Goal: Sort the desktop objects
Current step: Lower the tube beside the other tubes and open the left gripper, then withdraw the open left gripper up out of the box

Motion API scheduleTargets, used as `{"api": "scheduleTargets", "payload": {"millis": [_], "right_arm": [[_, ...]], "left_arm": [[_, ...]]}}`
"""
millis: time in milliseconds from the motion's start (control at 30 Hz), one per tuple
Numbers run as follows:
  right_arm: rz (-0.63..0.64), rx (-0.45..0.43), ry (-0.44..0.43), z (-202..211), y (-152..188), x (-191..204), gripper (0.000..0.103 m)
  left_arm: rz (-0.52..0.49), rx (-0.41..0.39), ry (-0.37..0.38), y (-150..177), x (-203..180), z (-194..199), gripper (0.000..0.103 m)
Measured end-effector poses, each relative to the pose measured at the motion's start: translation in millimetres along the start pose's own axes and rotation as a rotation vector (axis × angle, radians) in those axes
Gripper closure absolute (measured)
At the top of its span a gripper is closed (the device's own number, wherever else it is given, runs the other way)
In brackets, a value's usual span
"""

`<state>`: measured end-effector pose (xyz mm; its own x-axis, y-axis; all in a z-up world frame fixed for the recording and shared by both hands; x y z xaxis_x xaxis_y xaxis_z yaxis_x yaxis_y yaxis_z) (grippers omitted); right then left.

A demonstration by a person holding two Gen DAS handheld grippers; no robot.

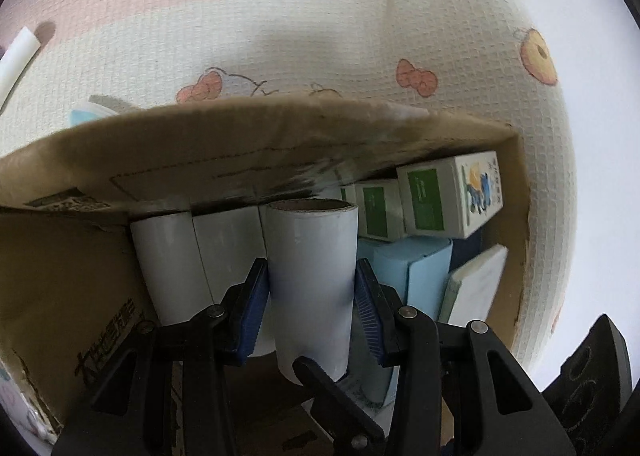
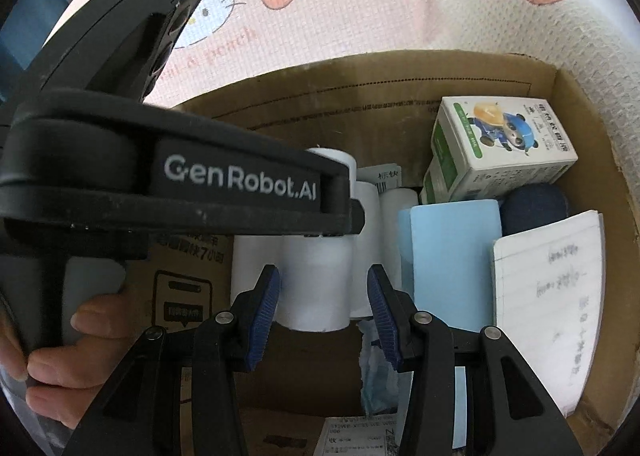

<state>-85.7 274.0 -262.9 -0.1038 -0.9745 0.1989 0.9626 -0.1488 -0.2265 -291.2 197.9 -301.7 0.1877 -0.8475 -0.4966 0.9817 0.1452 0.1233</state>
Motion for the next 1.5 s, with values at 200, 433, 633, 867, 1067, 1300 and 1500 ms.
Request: {"api": "scheduleTargets", "payload": {"millis": [200,433,633,867,1067,1300,1500], "right_arm": [[0.035,0.035,0.009,-6.4,1.1,0.2,0.068],[0.016,0.047,-0.029,-9.1,3.2,-1.6,0.070],[0.008,0.048,-0.006,-8.6,4.6,0.2,0.069],[0.029,0.024,0.076,10.0,9.4,0.0,0.069],[0.032,-0.010,0.102,37.3,14.5,-3.5,0.069],[0.022,-0.082,0.146,69.3,25.0,1.7,0.069],[0.054,-0.179,0.167,94.9,32.9,30.0,0.069]], "left_arm": [[0.022,0.054,-0.031,0.2,1.0,-7.0,0.056],[0.014,0.036,-0.010,1.1,-0.8,5.5,0.056],[-0.006,0.031,-0.044,-2.3,-1.7,5.5,0.069],[0.014,0.029,-0.033,-0.9,6.2,12.5,0.069],[-0.032,0.015,-0.057,7.0,2.7,24.6,0.059],[-0.194,-0.119,-0.047,24.3,-9.4,65.8,0.057],[-0.326,-0.354,-0.017,60.2,-4.6,120.0,0.057]]}}
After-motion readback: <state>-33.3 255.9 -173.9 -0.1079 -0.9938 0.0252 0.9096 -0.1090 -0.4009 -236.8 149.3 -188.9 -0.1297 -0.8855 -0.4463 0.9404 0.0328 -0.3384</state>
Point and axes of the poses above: each gripper's, at about its wrist camera, not at the fingertips, and z roughly against the way its jaws point, x to its left, y to its underside, the point moved 7 cm from there along -z, roughly the way its jaws point, and after that the axes turned 8 degrees about x, right-handed, at the moved point
